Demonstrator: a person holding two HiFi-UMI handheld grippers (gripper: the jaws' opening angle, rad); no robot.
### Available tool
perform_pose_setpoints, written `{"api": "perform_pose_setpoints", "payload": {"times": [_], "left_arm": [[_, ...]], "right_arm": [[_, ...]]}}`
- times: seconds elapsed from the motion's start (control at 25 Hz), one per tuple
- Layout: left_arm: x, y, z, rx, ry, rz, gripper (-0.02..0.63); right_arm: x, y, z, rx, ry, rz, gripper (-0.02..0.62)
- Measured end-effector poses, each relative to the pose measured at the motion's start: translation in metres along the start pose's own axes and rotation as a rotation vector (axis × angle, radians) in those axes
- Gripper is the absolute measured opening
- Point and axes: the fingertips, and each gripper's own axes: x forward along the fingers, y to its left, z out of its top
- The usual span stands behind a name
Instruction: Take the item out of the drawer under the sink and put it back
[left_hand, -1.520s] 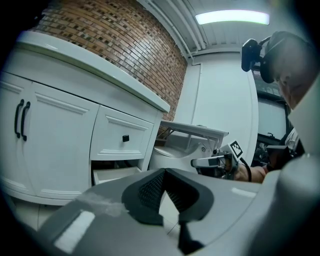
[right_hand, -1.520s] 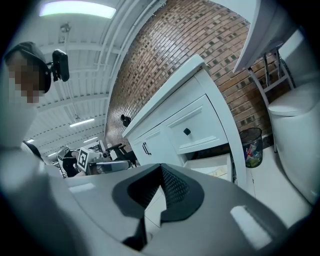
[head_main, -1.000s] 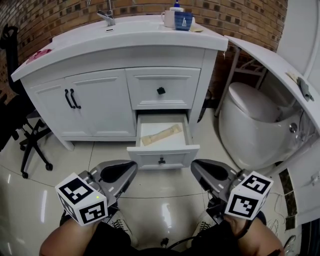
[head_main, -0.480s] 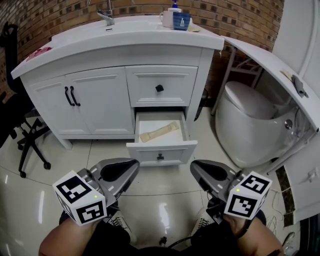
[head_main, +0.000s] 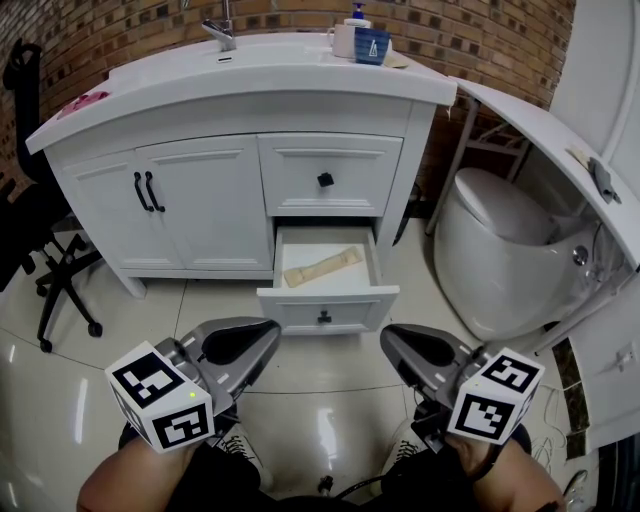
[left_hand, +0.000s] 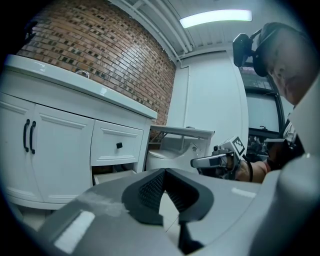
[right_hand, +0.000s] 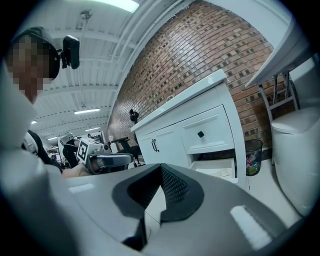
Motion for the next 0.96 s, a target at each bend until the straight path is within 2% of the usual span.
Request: {"api": "perform_pose_setpoints", "payload": {"times": [0.6, 0.96], "left_arm": [[-0.002, 0.002, 0.0, -0.005, -0.003, 0.006, 0.006], [-0.002, 0.003, -0.001, -0.007, -0.004, 0.012, 0.006]], "right_arm": [[0.0, 0.001, -0.001, -0.001, 0.004, 0.0, 0.005], [-0.004, 0.014, 0.006, -0.011, -0.023, 0.03, 0.005]]}}
